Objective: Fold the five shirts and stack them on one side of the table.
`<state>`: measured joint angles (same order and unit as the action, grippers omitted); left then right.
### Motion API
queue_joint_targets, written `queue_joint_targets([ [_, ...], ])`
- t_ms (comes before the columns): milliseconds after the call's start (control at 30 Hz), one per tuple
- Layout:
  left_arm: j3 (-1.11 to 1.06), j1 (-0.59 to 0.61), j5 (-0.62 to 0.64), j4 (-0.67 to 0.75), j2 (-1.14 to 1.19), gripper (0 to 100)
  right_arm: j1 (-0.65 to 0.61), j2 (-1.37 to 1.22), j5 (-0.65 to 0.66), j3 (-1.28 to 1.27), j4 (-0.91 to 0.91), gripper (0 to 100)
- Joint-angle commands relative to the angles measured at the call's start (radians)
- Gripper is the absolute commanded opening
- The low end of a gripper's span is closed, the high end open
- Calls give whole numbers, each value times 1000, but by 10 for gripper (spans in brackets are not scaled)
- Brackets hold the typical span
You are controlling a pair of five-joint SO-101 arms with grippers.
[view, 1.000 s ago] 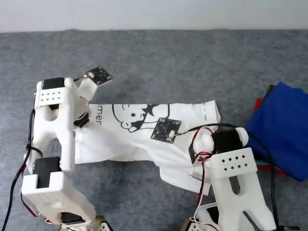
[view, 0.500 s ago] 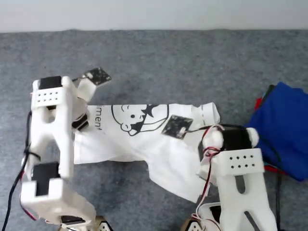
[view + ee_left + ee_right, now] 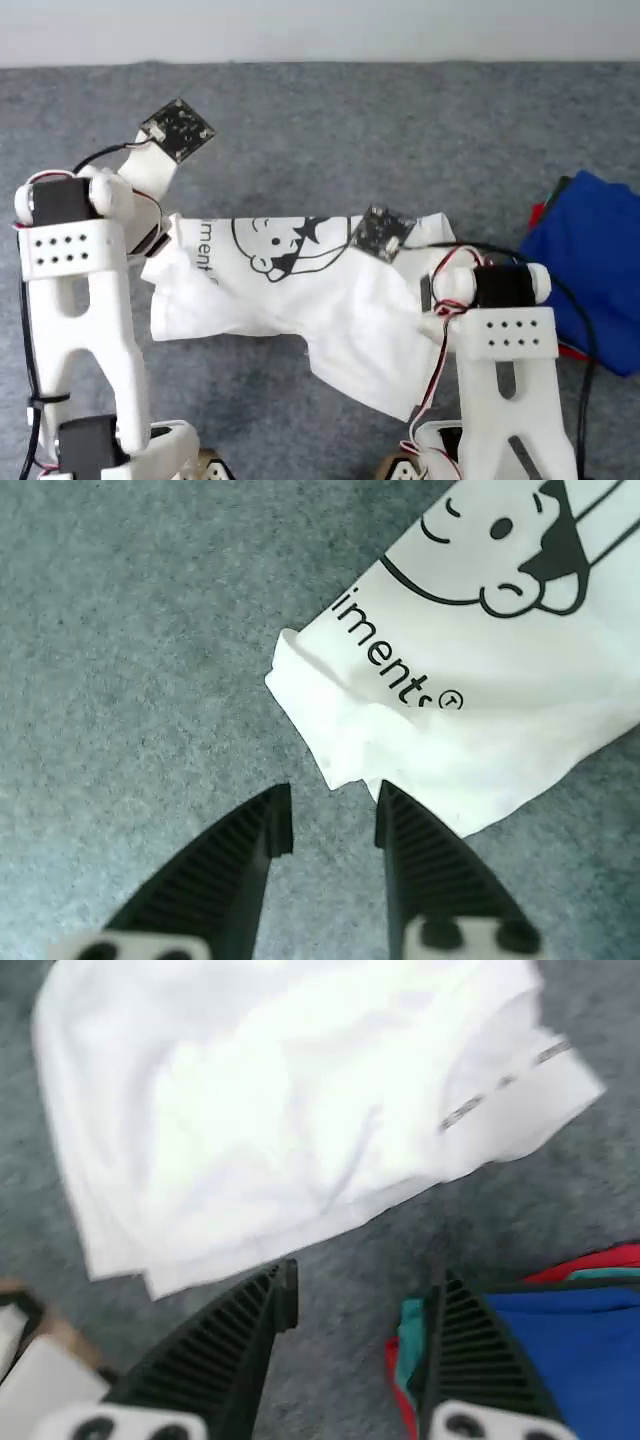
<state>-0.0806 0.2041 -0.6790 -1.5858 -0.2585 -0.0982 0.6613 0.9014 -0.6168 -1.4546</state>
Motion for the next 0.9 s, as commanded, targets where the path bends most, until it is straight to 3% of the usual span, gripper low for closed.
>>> queue_joint_targets([
  [0,27,-12,68,26,-41,105,10,-116,-63,26,143,124],
  [133,-27,-78,130,43,11,11,4,-291,-143,28,298,98],
  [333,-157,-129,259,272,138,14,5,-466,-173,28,427,96],
  [433,-162,-137,267,334,242,14,10,-513,-173,38,447,96],
  [733,-107,-141,261,333,566,14,12,-624,-175,155,435,96],
  [867,-73,-141,235,230,577,14,12,-644,-175,170,435,96],
])
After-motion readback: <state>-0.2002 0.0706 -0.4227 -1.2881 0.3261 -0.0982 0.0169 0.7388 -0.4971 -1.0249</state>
